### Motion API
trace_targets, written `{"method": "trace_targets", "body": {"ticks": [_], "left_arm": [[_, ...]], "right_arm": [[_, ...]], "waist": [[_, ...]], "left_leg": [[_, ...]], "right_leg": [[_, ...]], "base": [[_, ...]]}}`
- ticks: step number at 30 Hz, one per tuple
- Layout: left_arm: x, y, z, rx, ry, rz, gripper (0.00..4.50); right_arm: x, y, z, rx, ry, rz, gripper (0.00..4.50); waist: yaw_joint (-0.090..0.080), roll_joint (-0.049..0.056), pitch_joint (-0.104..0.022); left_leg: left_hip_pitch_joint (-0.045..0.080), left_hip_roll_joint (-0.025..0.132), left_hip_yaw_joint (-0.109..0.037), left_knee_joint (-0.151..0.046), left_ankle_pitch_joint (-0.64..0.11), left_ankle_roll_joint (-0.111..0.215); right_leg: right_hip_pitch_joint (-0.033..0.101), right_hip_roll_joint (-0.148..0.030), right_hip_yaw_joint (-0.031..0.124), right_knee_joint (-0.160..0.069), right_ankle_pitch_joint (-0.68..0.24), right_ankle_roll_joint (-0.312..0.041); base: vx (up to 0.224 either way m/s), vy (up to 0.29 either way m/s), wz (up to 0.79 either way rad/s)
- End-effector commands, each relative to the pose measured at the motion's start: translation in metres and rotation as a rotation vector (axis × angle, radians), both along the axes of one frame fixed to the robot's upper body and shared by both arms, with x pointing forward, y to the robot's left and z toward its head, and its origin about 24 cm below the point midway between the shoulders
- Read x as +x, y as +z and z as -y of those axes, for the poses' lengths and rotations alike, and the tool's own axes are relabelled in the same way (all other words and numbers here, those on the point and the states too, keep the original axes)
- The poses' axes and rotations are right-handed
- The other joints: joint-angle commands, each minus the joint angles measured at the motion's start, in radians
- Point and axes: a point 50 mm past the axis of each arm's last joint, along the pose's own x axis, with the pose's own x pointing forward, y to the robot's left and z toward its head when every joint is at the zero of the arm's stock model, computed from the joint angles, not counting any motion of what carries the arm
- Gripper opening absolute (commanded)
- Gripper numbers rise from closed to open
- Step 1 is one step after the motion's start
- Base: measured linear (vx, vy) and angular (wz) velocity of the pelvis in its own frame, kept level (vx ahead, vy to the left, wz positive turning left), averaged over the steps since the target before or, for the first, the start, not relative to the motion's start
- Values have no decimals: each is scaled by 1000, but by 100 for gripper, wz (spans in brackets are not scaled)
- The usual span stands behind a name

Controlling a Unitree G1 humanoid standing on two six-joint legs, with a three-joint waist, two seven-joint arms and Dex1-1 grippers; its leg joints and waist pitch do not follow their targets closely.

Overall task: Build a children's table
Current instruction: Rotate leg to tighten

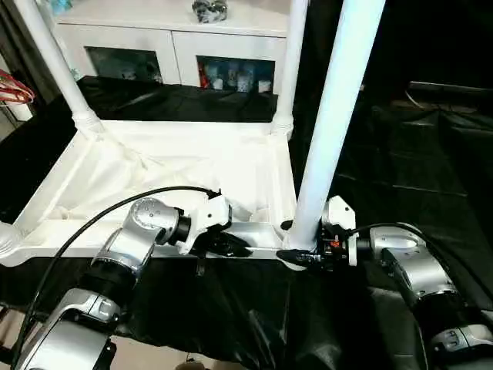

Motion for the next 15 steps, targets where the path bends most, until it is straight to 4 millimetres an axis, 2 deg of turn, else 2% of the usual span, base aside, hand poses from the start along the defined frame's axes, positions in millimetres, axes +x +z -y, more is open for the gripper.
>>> {"method": "trace_targets", "body": {"ticks": [1, 4, 5, 6, 7, 10, 12, 13, 15], "left_arm": [[2, 6, 15, -55, 5, 45, 0], [5, 6, 19, -61, 49, 69, 0], [9, 7, 21, -61, 92, 96, 0], [13, 7, 23, -60, 129, 117, 0], [18, 8, 27, -72, 184, 150, 0], [30, 12, 39, -106, 353, 203, 0], [35, 13, 46, -109, 417, 225, 0], [36, 13, 49, -107, 438, 235, 0], [37, 14, 54, -105, 467, 246, 0]], "right_arm": [[-10, -14, -16, 11, 48, -69, 277], [-5, -17, -19, 16, -40, -56, 277], [0, -20, -21, 6, -123, -48, 276], [4, -22, -23, -6, -189, -43, 276], [10, -25, -26, -25, -276, -27, 276], [26, -33, -37, -45, -539, -30, 275], [32, -36, -43, -34, -684, -59, 275], [34, -37, -45, -33, -731, -70, 275], [36, -38, -49, -35, -789, -85, 275]], "waist": [[3, -10, -62], [5, -9, -59], [4, -12, -57], [0, -12, -54], [-6, -12, -51], [-21, -20, -50], [-23, -22, -52], [-24, -21, -51], [-22, -21, -53]], "left_leg": [[-2, 23, 4, -56, -147, 92], [-1, 22, 3, -59, -167, 78], [-1, 21, 3, -61, -183, 69], [2, 20, 3, -64, -196, 54], [3, 17, 0, -68, -221, 34], [6, 13, -3, -71, -231, 6], [10, 13, -2, -70, -234, 12], [7, 12, -3, -72, -230, 15], [9, 12, -1, -70, -224, 22]], "right_leg": [[59, -54, 46, -66, -135, -236], [57, -55, 46, -71, -175, -226], [59, -56, 45, -75, -216, -213], [54, -57, 47, -80, -255, -200], [54, -58, 45, -88, -325, -180], [52, -58, 45, -94, -406, -141], [49, -61, 46, -101, -439, -125], [48, -59, 47, -100, -433, -122], [45, -58, 48, -102, -418, -120]], "base": [[0, 0, 0], [0, 0, 0], [0, 0, 0], [0, 0, 0], [0, 0, 0], [0, 0, 0], [0, 0, 0], [0, 0, 0], [0, 0, 0]]}}
